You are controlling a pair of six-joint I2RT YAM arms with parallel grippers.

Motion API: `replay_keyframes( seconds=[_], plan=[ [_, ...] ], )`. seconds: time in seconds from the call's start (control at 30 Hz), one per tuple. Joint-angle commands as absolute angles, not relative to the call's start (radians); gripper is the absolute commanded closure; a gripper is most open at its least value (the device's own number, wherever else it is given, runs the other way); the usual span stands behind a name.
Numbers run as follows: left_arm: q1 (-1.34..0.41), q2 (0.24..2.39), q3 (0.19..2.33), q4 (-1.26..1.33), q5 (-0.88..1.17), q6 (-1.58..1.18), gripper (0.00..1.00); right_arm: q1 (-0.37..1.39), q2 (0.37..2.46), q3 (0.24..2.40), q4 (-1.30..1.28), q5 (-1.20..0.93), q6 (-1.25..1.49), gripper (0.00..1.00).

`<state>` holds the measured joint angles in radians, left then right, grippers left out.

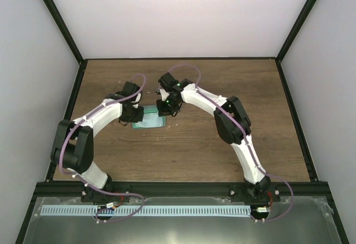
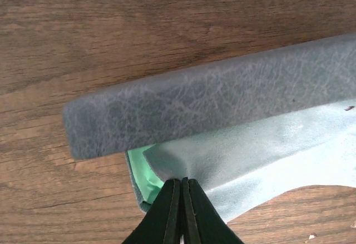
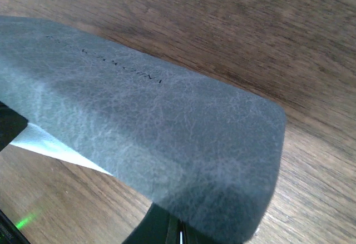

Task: Organize the sunglasses
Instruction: Place the glasses cleaning cloth in the sunglasses case.

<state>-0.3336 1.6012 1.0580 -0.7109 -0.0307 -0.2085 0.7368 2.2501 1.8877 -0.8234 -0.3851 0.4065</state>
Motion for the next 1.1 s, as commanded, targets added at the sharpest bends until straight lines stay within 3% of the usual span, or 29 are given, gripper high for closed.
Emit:
replay_keyframes(
  seconds=[0.0, 0.7, 0.83, 1.07],
  plan=[
    [-0.316, 1.62, 1.059, -0.696, -0.003, -0.17, 0.96, 0.749, 2.289, 1.956, -0.834, -0.393, 0.42, 0.99],
    [-0.306, 1.694, 1.065, -0.653, 0.003, -0.157, 0.96, 0.749, 2.323, 1.982, -0.862, -0.321, 0.409, 0.99],
    [-0.305, 1.701, 1.066, -0.653, -0.023, -0.163, 0.96, 0.749, 2.316, 1.981, -0.861, -0.321, 0.408, 0.92],
    [-0.305, 1.685, 1.06, -0.645, -0.1, -0.182, 0.8, 0.75, 2.289, 1.975, -0.846, -0.312, 0.4, 0.89]
  ],
)
